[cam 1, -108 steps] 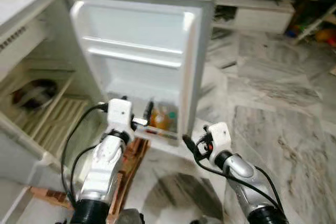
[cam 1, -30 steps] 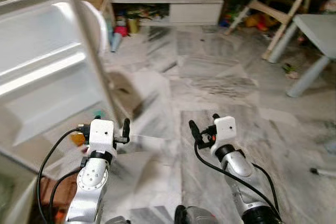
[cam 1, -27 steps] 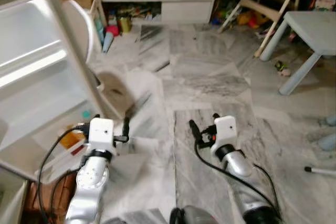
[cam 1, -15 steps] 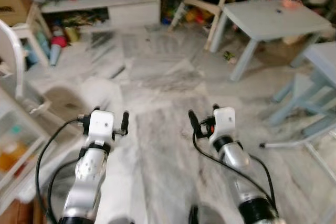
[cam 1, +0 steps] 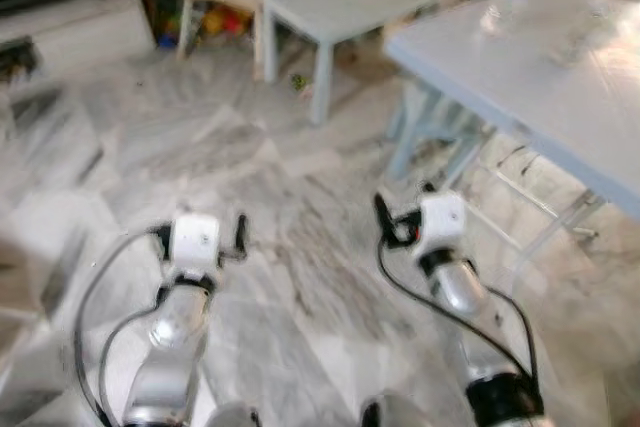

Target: Restocking fridge

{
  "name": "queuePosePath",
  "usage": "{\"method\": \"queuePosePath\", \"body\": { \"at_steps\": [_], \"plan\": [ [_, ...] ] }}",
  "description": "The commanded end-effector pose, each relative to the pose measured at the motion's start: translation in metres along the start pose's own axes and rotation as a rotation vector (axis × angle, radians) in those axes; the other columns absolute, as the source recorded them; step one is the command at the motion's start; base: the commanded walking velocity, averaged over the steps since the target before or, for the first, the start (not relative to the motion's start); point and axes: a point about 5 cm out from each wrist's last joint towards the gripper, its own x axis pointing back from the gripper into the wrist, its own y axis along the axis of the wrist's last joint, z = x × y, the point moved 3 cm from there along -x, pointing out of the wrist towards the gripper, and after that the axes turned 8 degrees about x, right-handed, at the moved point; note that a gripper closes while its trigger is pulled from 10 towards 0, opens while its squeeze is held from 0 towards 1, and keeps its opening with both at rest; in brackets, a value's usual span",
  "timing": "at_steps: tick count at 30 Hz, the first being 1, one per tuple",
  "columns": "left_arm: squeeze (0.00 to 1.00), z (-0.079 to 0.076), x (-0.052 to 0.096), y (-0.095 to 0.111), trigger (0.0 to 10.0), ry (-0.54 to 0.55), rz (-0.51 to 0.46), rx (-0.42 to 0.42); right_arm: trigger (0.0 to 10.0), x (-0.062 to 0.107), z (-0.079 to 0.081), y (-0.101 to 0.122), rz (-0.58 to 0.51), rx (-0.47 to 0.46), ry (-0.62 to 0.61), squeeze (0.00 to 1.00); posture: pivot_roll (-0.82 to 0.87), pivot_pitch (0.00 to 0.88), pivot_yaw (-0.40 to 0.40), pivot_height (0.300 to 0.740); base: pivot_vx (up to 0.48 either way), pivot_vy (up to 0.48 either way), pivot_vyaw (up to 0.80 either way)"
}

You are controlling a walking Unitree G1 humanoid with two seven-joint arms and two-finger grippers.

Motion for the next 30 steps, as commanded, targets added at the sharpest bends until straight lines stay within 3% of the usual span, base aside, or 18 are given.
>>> {"method": "queuePosePath", "body": {
  "at_steps": [1,7,12,15,17,20,22,24,30],
  "plan": [
    [0.00,0.020,0.002,0.001,10.0,0.066,-0.009,-0.027,10.0,-0.003,0.009,0.011,-0.043,-0.023,0.021,0.00,0.08,0.075,0.020,0.740,0.000,0.000,0.00],
    [0.00,0.032,0.007,-0.003,10.0,0.109,-0.021,-0.028,10.0,0.008,-0.003,0.008,-0.021,0.002,-0.040,0.00,0.06,0.061,0.018,0.740,0.247,0.188,0.00],
    [0.00,0.037,0.006,-0.005,10.0,0.126,-0.033,-0.013,10.0,0.012,-0.015,0.009,-0.016,0.093,-0.111,0.00,0.04,0.047,0.020,0.740,0.392,0.277,0.00],
    [0.00,0.034,0.002,-0.001,10.0,0.120,-0.053,-0.012,10.0,0.008,-0.008,0.013,-0.033,0.039,-0.059,0.00,0.03,0.041,0.023,0.740,0.394,0.273,0.00],
    [0.00,0.034,0.001,0.000,10.0,0.118,-0.057,-0.032,10.0,0.007,-0.008,0.016,-0.041,0.082,-0.069,0.00,0.03,0.037,0.024,0.740,0.407,0.135,0.00],
    [0.00,0.033,-0.003,0.003,10.0,0.115,-0.070,-0.035,10.0,0.005,-0.009,0.019,-0.033,0.058,-0.089,0.00,0.03,0.032,0.022,0.740,0.424,0.000,0.00],
    [0.00,0.033,-0.005,0.004,10.0,0.114,-0.078,-0.038,10.0,0.005,-0.010,0.021,-0.038,0.147,-0.115,0.00,0.03,0.030,0.020,0.740,0.424,0.000,0.00],
    [0.00,0.033,-0.006,0.004,10.0,0.111,-0.082,-0.046,10.0,0.005,-0.007,0.022,-0.047,0.016,-0.088,0.00,0.04,0.027,0.018,0.740,0.424,0.000,0.00],
    [0.00,0.027,-0.007,0.008,10.0,0.085,-0.105,-0.035,10.0,0.000,-0.010,0.027,-0.062,-0.022,-0.087,0.00,0.04,0.021,0.018,0.740,0.430,0.000,-0.22]
  ]
}}
